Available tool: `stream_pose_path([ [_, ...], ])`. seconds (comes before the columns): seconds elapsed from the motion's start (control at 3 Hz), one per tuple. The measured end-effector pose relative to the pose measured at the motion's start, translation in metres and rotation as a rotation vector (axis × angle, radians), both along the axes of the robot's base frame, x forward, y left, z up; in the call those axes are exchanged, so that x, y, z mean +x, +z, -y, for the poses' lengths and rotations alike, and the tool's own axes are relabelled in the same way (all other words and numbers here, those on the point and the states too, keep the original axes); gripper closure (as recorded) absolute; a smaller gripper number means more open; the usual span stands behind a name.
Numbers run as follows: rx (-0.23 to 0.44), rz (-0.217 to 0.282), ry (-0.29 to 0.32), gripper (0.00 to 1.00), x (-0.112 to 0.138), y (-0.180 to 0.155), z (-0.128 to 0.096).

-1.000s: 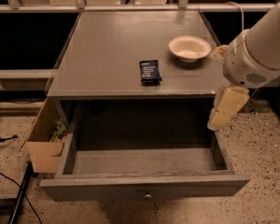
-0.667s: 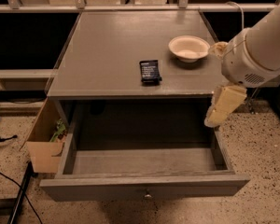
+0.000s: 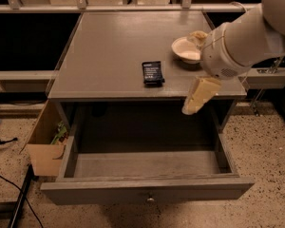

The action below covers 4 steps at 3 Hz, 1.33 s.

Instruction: Place rxbar blueberry into top drawer

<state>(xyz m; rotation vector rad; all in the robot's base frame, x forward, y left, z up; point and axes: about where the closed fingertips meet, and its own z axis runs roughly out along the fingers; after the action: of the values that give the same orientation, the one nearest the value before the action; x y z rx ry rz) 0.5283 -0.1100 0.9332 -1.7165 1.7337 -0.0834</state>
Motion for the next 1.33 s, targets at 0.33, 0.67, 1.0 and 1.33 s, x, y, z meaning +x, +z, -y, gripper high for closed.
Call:
stream_pose_path([
  [0.33, 0.036, 0.044, 0.048, 0.0, 0.021, -0.004, -0.025],
  [0.67, 0.056, 0.08, 0.073, 0.0, 0.044, -0.014, -0.046],
  [1.0, 0.035, 0.096, 0.068, 0.0, 0.088, -0.045, -0.074],
  [1.33, 0.027, 0.122, 0.053, 0.0, 0.094, -0.046, -0.069],
])
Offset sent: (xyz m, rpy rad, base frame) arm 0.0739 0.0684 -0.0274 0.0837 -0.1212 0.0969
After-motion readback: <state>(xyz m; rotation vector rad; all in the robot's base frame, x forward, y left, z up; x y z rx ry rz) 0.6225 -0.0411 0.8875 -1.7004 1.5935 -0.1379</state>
